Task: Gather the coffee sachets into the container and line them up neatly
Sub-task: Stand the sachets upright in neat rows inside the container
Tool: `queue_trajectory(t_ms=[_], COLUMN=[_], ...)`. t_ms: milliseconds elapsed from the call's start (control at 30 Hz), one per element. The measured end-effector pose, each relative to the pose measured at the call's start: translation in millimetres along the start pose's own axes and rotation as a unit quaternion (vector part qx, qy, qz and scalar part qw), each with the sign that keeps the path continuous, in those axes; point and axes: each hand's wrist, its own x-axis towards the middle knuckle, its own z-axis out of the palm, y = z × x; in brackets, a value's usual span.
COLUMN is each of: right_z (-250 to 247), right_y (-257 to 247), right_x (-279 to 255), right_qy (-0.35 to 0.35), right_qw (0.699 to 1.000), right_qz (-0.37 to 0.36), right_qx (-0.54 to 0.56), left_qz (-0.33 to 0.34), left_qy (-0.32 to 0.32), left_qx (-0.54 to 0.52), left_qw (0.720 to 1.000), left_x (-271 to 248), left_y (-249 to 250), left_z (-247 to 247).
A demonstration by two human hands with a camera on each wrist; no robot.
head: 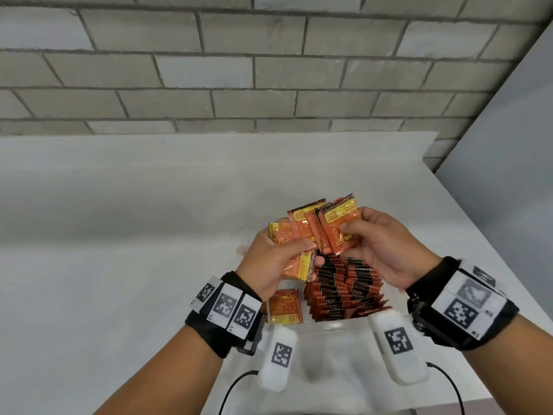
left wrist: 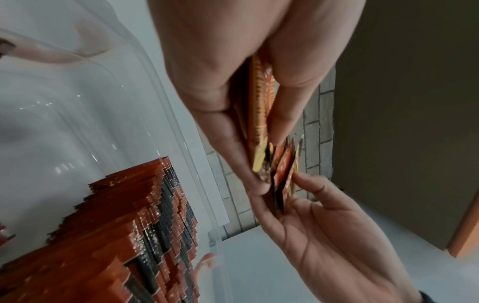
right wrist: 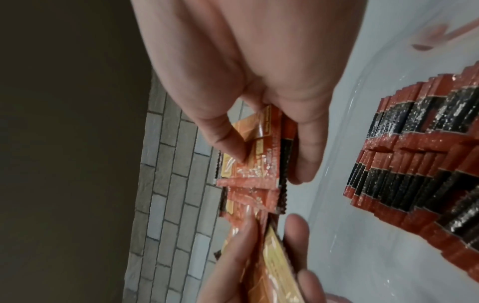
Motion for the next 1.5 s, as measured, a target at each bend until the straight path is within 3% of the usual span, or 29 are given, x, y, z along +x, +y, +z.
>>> queue_trajectory(t_ms=[100, 267, 500, 800, 967, 1167, 1367, 1500], right_z=[6, 1, 2, -3, -13, -9, -4, 4], right_y=[2, -4, -5, 0, -5, -1, 0, -5], right_x=[-1, -1, -6, -6, -2, -3, -8, -14], right_qy=[0.003, 0.018, -0.046, -0.065, -0.047, -0.033, -0.041, -0.081], right_qw=[0.999, 0.996, 0.988, 0.991, 0.998, 0.999, 0.998, 0.992], right_qz=[-0.013, -0.036, -0.019, 0.006, -0.005, 0.005, 0.008, -0.014], right_qx=[-0.034, -0.081, -0.147, -0.113, -0.049, -0.018, -0.044, -0.093], left_qz=[-0.017, -0.064, -0.016, -0.047, 0.028, 0.092, 0.05, 0.021], left_qy=[-0.017, -0.046, 0.013, 0.039, 0.089, 0.07, -0.005, -0.032], left_qx=[0.007, -0.112, 0.073, -0.023, 0.032, 0.088, 0.077, 0.01], left_qw=[1.0, 0.991, 0.997, 0.998, 0.995, 0.989, 0.996, 0.999], left_x=[1, -5, -3, -3, 0, 1, -4, -4], left_y=[-1, 6, 3, 2, 1, -3, -6, -3], left_z=[0, -6, -5, 2, -1, -6, 0, 3])
